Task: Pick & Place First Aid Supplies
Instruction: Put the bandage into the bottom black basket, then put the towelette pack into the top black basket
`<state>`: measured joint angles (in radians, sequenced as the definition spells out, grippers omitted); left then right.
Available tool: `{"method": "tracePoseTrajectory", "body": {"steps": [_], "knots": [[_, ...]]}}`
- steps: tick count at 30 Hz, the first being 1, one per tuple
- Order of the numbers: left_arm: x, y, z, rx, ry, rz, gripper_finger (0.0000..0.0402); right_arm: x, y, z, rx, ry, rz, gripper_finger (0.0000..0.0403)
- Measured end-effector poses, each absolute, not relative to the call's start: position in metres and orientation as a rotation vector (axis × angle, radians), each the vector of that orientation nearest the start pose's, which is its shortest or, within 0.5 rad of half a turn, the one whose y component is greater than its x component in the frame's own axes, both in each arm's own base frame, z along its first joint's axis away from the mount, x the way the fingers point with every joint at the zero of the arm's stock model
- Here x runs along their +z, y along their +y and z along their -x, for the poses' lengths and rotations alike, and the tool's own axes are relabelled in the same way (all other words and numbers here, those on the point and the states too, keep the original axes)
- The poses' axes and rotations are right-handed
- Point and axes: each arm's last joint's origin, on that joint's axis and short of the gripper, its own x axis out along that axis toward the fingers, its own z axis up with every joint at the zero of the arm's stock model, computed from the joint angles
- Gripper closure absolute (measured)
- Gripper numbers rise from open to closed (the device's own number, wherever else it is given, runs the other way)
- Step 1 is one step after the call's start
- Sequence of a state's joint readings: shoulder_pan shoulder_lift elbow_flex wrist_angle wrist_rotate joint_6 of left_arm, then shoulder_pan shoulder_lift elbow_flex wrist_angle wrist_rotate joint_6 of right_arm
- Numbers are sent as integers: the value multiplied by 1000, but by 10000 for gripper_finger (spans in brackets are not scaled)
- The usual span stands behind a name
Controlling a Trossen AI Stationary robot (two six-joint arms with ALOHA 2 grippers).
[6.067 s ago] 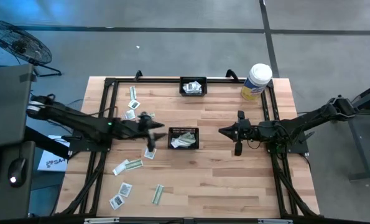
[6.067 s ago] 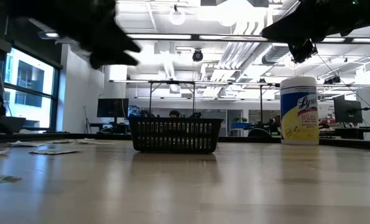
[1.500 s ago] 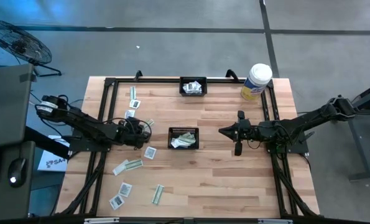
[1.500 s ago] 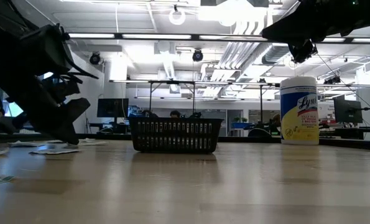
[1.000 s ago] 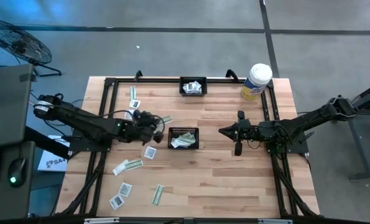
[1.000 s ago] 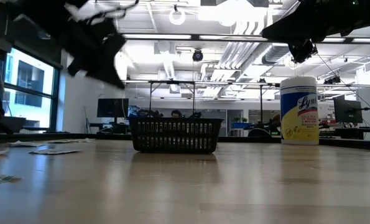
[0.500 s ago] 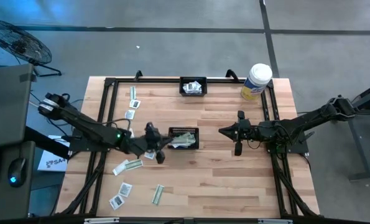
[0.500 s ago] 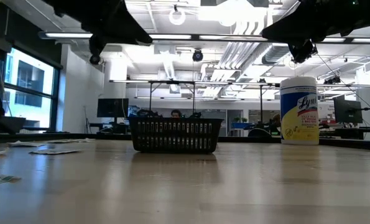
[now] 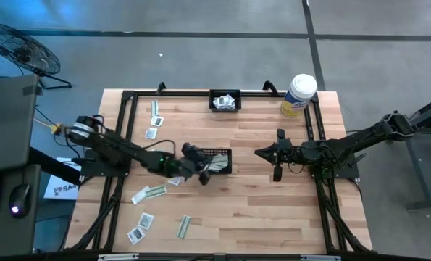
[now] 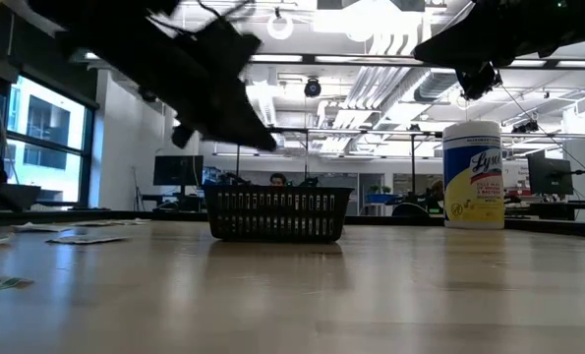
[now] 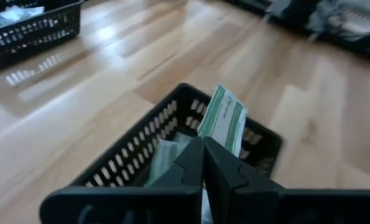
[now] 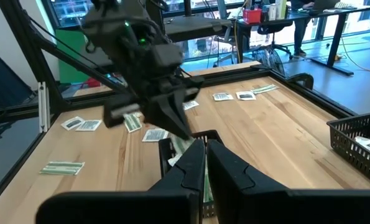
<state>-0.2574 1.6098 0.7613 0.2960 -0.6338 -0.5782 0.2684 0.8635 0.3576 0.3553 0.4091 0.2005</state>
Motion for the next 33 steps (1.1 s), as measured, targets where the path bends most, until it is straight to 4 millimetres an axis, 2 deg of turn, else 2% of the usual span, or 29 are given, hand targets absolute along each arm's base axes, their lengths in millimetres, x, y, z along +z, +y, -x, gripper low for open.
{"method": "tracePoseTrajectory", "body": {"steps": [3, 7, 12, 15, 18, 21, 23, 27, 31, 33], "knots": [[170, -55, -319, 534, 417, 303, 401, 224, 38, -182, -155, 127, -150, 391], [162, -47, -322, 551, 492, 314, 401, 224, 38, -182, -158, 123, -151, 391], [158, -49, -323, 527, 508, 363, 401, 227, 38, -182, -155, 98, -165, 391], [158, -50, -323, 512, 515, 385, 396, 227, 39, -182, -125, 91, -238, 391], [158, -50, -324, 499, 522, 390, 369, 229, 40, -182, -103, 78, -244, 391], [158, -50, -324, 493, 524, 372, 324, 230, 40, -182, -102, 71, -256, 391], [165, -50, -322, 475, 515, 340, 293, 230, 40, -182, -103, 68, -279, 391], [198, -56, -311, 419, 450, 303, 250, 231, 40, -182, -101, 58, -290, 391], [239, -80, -277, 373, 388, 249, 240, 231, 40, -183, -87, 52, -269, 391], [252, -95, -257, 337, 392, 214, 239, 231, 42, -184, -71, 52, -263, 391]]}}
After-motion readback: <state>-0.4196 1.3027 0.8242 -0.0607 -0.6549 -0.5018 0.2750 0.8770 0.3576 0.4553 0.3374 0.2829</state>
